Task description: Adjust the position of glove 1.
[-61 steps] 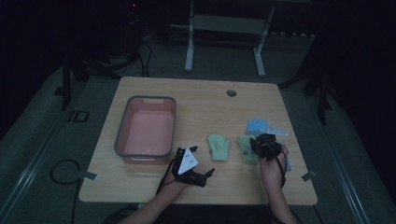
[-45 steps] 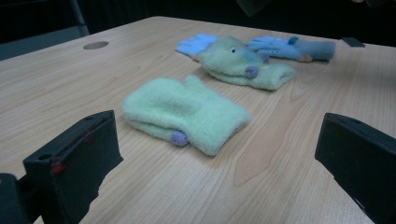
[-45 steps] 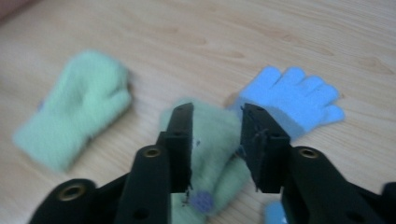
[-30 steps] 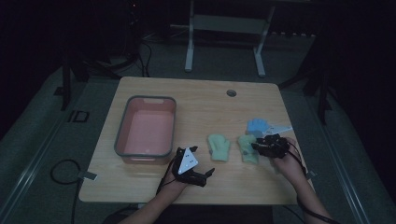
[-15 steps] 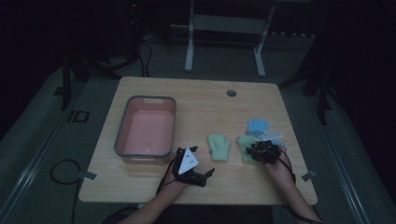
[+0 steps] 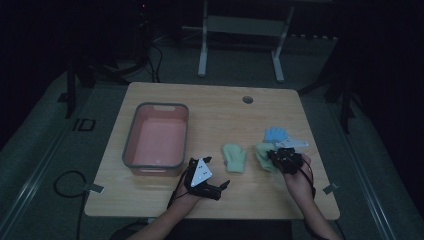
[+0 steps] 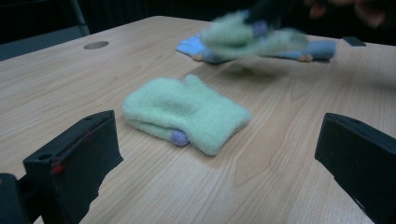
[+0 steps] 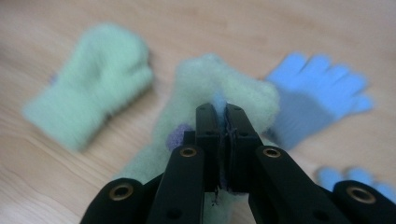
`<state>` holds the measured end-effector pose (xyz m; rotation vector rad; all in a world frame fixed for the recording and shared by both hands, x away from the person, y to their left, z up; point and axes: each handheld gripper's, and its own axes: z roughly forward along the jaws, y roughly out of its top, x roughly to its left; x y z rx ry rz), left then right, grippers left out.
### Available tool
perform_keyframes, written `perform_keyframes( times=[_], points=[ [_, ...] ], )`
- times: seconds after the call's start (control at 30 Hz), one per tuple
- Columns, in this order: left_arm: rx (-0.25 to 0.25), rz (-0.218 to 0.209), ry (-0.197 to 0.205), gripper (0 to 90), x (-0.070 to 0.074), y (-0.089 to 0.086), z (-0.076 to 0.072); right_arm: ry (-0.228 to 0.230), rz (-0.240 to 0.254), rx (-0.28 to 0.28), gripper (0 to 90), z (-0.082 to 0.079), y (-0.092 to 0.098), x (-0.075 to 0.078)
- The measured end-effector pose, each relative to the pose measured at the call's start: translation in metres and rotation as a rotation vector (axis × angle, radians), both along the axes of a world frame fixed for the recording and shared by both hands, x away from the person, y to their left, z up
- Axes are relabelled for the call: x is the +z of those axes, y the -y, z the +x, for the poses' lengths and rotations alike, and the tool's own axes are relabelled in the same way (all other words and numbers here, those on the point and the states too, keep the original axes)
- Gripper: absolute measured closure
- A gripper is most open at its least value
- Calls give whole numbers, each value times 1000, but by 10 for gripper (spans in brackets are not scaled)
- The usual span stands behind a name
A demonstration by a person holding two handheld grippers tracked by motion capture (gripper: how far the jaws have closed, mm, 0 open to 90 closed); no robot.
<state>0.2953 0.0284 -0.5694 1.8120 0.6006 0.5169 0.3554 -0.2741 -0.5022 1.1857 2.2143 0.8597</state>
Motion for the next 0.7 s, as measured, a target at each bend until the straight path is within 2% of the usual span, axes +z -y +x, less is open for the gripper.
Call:
perform_keyframes(
  times=[0.17,0.33,0.47,0.53,0.7],
  points=[
    [0,0,-1,1,0,0,0,72,16,-16,860,-1,-10,38],
    [0,-5,-3,1,0,0,0,123,32,-15,863,0,-25,62],
    [1,-1,-1,1,0,0,0,130,40,-9,864,2,-37,68],
    [-1,-2,0,1,0,0,0,128,55,7,864,3,-51,70],
    [-2,-2,1,1,0,0,0,112,77,23,863,5,-72,65]
  ],
)
